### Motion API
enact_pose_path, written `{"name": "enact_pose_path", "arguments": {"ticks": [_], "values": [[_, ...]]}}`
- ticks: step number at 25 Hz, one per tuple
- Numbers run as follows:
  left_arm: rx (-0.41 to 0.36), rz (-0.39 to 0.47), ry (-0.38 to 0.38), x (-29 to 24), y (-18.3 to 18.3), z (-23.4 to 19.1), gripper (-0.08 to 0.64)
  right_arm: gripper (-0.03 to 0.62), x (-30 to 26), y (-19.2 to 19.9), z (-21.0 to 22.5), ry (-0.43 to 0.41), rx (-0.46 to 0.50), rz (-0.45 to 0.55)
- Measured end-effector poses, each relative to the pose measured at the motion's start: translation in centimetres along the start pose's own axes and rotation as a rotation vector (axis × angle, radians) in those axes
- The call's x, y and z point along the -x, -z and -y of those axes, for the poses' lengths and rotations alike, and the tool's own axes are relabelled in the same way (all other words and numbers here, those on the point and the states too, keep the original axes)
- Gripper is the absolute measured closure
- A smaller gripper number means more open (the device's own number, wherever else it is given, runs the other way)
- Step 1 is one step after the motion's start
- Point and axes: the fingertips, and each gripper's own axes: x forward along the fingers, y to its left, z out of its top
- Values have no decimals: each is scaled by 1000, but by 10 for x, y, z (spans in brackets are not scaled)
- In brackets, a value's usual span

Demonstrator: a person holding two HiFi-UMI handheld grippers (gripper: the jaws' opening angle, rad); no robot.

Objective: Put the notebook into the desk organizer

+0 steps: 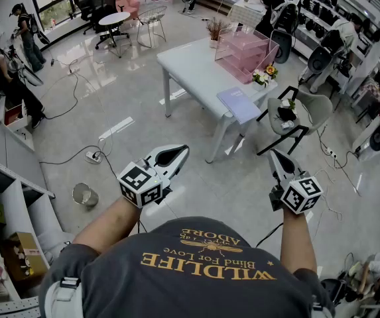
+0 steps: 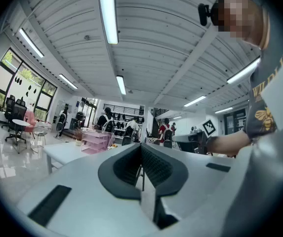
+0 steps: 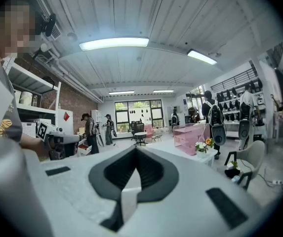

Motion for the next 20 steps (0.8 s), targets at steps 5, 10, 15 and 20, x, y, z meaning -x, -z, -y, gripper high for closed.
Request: {"name": "enact_pose_path", "arguments": {"ticks": [5,10,15,20], "values": [[-12,-8,-1,-3,-1,-1,558,594,1,-3,4,1,4,4],[-27,-6,-1,-8,-5,-1,558,594,4,-4,9,0,4,11],[-35,-9,0,-14,-8,0,558,594,6,-7,12,-12,16,21],[-40,-11,0,-21,-7,6,558,592,9,-11,16,-29,0,60]]}}
